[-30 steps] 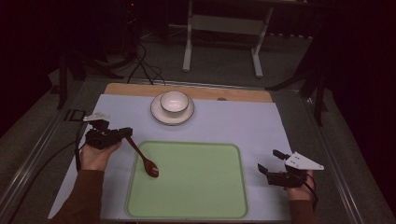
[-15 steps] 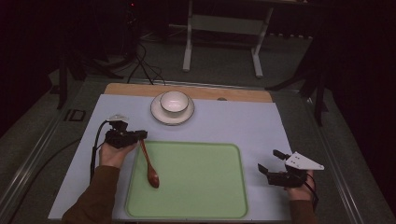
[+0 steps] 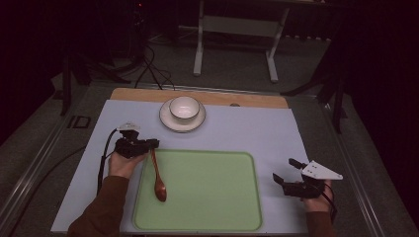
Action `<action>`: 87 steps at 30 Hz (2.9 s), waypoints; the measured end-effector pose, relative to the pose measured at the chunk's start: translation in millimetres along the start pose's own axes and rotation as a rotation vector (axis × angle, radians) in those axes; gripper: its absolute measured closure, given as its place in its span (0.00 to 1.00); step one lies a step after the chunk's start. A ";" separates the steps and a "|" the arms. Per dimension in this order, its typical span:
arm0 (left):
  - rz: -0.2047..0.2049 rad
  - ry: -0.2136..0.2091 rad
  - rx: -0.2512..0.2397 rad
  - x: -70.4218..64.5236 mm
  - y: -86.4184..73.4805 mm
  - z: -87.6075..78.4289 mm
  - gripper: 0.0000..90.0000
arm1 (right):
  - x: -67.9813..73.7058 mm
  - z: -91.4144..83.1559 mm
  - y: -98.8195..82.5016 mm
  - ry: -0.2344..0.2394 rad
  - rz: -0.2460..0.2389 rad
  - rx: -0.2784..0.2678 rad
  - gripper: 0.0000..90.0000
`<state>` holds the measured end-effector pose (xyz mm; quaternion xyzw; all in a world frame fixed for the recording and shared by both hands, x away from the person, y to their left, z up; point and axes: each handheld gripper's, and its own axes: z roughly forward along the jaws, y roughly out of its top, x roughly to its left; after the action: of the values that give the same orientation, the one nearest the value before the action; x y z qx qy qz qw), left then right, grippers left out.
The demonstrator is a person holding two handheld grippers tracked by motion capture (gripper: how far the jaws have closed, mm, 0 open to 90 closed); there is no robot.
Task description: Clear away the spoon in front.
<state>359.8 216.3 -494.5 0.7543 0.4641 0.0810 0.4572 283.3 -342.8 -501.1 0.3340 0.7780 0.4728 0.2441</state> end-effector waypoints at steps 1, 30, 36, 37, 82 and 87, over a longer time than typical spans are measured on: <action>0.005 0.000 -0.001 -0.1 -0.1 0.1 0.89 | 0.0 0.0 0.0 0.001 -0.001 0.002 0.16; 0.069 -0.038 0.005 -2.1 -12.6 13.6 0.88 | -0.2 0.7 0.0 0.001 -0.003 0.006 0.16; 0.062 -0.053 -0.004 -4.5 -17.8 7.6 0.88 | -0.1 0.4 0.1 0.000 -0.002 0.005 0.16; 0.059 -0.055 -0.008 -4.9 -18.4 6.2 0.88 | -0.1 0.4 0.1 0.000 -0.002 0.004 0.16; 0.073 0.165 -0.076 -8.4 -23.1 -16.5 0.27 | -0.7 0.4 0.1 -0.001 -0.006 0.006 0.16; 0.080 0.223 -0.125 -10.6 -21.7 -27.6 0.23 | -0.8 -0.2 0.2 -0.002 -0.004 0.004 0.16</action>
<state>325.2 228.3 -492.2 0.7286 0.4758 0.2112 0.4452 283.8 -343.5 -500.8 0.3333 0.7793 0.4705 0.2455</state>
